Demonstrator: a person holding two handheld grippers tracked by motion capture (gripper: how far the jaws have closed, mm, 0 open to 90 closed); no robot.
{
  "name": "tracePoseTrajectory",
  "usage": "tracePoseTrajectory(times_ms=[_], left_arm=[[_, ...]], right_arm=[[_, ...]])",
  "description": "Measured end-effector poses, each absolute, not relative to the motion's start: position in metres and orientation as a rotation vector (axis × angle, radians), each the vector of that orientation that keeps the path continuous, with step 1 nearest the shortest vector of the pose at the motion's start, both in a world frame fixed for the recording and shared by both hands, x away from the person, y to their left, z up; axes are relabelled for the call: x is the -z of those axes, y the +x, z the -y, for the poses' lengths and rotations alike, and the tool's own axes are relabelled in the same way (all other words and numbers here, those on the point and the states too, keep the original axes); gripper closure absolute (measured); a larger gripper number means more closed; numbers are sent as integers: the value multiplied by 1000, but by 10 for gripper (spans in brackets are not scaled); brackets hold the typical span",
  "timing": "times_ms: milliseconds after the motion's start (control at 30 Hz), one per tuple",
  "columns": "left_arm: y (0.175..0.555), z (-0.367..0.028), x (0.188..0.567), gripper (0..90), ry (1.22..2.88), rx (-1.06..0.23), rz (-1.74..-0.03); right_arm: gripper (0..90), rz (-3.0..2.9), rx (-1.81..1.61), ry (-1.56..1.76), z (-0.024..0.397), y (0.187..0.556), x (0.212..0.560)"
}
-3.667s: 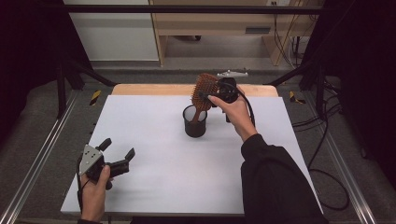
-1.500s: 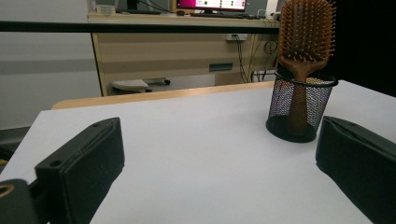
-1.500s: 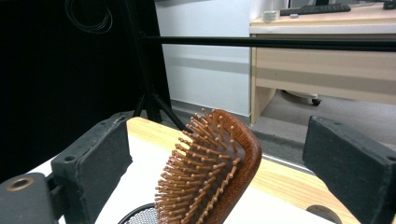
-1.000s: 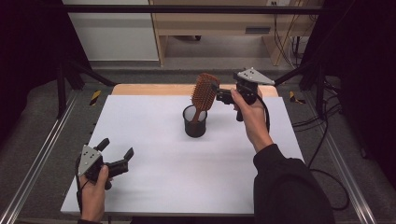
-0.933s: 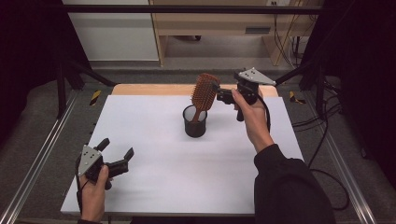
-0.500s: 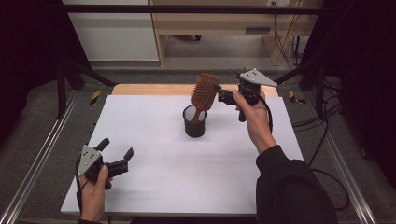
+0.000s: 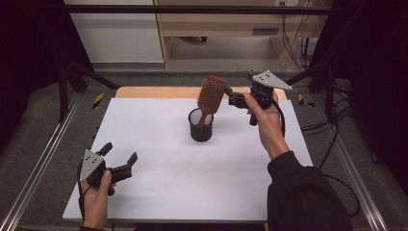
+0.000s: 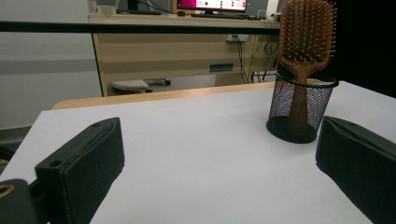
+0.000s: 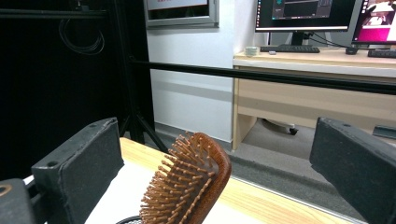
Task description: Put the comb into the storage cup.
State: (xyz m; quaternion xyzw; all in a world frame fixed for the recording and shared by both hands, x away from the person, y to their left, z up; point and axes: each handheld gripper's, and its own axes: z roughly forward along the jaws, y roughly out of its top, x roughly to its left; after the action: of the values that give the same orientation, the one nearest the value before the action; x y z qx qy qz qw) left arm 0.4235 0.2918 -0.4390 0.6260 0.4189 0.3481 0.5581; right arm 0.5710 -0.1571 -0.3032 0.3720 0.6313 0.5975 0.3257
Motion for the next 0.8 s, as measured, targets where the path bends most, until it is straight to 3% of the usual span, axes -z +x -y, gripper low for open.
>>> tracePoseTrajectory(times_ms=[800], left_arm=[[423,-292,439,15,1476,-822,-990]], right_arm=[[18,-1654,-1569,974,177,560,302]])
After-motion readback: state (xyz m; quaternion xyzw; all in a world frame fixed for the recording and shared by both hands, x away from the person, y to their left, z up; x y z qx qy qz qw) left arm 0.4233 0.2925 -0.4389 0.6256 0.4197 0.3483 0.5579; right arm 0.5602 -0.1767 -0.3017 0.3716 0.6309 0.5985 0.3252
